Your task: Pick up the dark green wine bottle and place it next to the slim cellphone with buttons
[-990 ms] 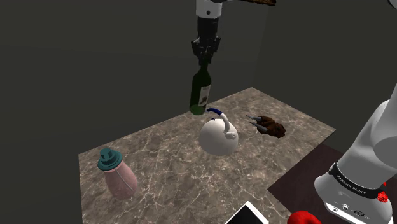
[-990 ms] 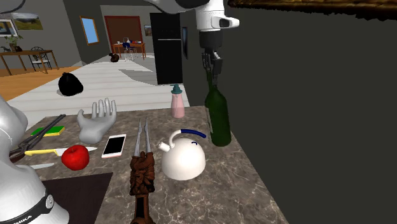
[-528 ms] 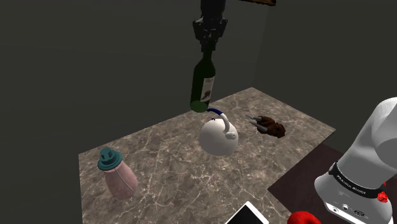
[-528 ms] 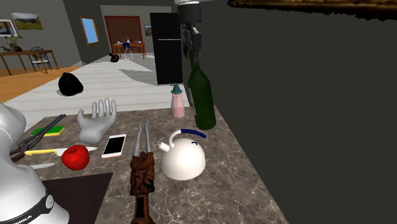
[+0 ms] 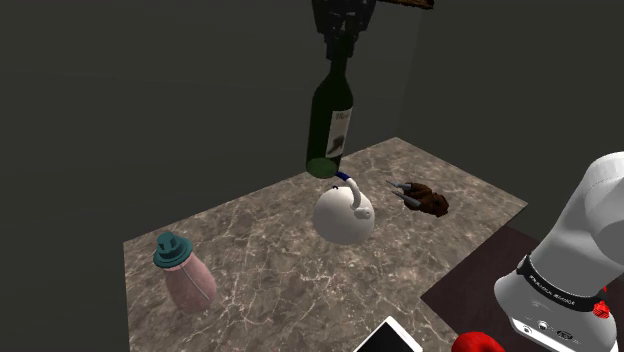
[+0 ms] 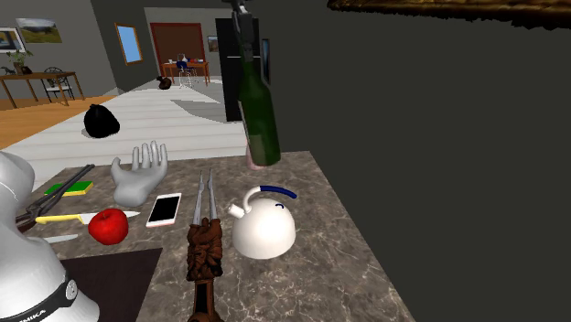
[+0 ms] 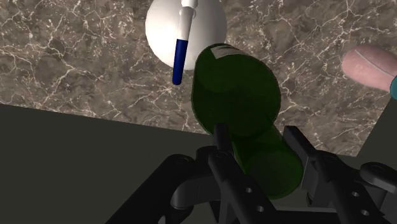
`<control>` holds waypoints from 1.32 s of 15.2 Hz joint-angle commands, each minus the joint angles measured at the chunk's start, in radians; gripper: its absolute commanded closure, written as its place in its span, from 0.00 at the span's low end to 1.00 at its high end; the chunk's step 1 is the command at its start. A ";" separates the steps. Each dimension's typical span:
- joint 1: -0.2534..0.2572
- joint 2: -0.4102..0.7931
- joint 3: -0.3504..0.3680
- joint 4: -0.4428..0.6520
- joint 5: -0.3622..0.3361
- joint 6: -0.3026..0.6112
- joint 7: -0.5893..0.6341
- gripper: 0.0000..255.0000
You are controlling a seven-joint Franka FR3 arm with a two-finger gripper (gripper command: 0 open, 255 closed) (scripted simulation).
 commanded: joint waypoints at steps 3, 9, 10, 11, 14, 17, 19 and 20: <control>0.021 -0.043 0.028 0.055 0.010 -0.098 0.051 1.00; 0.055 -0.059 0.084 0.189 0.018 -0.248 0.143 1.00; 0.061 -0.056 0.095 0.219 0.019 -0.275 0.161 1.00; 0.067 -0.052 0.107 0.250 0.018 -0.303 0.179 1.00; 0.087 -0.027 0.148 0.361 0.012 -0.390 0.240 1.00; 0.114 0.024 0.203 0.505 -0.009 -0.489 0.314 1.00; 0.145 0.085 0.258 0.641 -0.045 -0.573 0.380 1.00; 0.139 0.057 0.244 0.589 -0.028 -0.546 0.370 1.00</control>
